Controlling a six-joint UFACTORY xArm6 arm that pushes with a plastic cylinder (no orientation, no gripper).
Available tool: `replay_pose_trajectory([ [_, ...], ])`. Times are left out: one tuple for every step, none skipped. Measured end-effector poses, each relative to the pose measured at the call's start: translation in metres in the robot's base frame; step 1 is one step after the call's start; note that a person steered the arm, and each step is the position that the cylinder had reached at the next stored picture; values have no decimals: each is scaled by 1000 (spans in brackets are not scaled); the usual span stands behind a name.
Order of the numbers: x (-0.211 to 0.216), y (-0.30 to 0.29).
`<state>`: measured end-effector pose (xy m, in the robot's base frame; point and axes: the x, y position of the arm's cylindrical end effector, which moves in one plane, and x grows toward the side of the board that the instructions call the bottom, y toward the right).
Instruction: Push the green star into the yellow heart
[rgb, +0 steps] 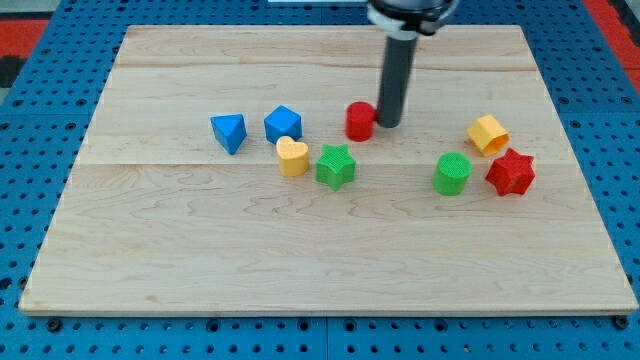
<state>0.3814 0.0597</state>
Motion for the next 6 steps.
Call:
replay_pose_trajectory([
  [1,-56],
  [4,-52],
  [16,23],
  [59,34],
  [92,-3],
  [93,-44],
])
